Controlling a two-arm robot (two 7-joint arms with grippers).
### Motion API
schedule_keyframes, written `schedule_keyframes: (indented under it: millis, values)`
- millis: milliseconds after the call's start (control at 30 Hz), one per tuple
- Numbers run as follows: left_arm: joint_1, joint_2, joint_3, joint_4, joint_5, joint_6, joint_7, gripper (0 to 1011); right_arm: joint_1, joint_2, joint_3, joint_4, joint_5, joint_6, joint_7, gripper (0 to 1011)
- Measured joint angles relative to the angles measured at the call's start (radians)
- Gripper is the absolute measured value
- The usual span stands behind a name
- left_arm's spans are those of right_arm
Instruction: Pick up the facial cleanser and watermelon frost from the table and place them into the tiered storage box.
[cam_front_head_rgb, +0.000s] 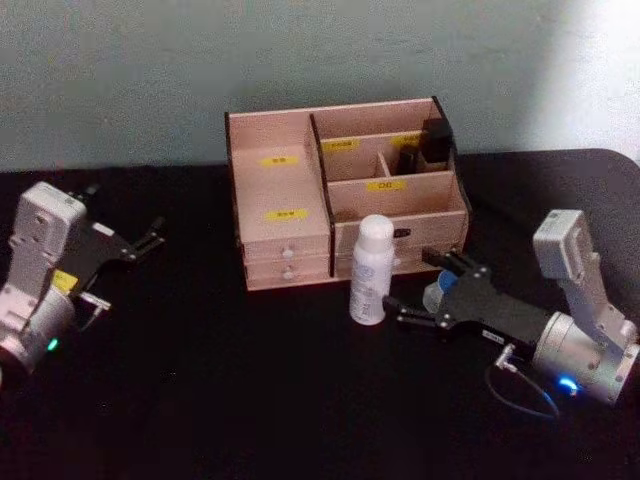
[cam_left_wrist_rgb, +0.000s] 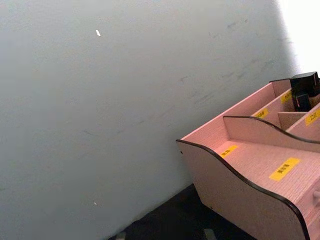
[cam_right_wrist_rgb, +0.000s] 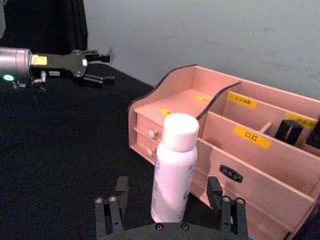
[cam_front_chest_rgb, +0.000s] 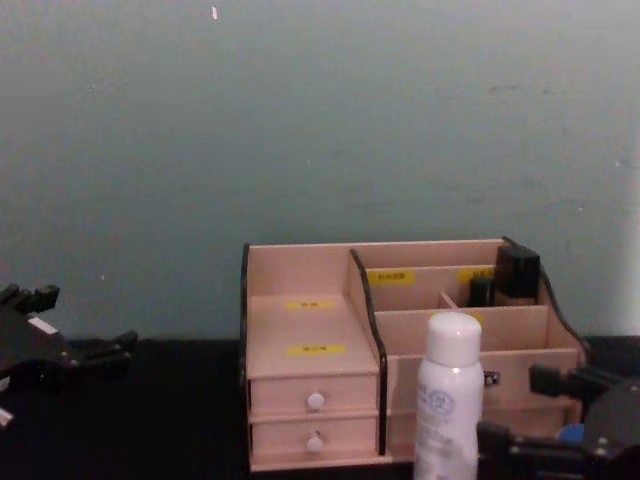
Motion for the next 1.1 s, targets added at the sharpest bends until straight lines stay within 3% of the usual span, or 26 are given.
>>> schedule_keyframes:
  millis: [567,1100]
  values:
    - [0.0,0.0,0.0,0.0,0.0,0.0,0.0,1001,0.073,-0.09,-0.008,0.111,-0.049,0.013,0.026,1002]
    - [0.0,0.0,0.0,0.0,0.0,0.0,0.0,1001,0.119,-0.133,-0.015,0.179,-0.058,0.017,0.045,1003]
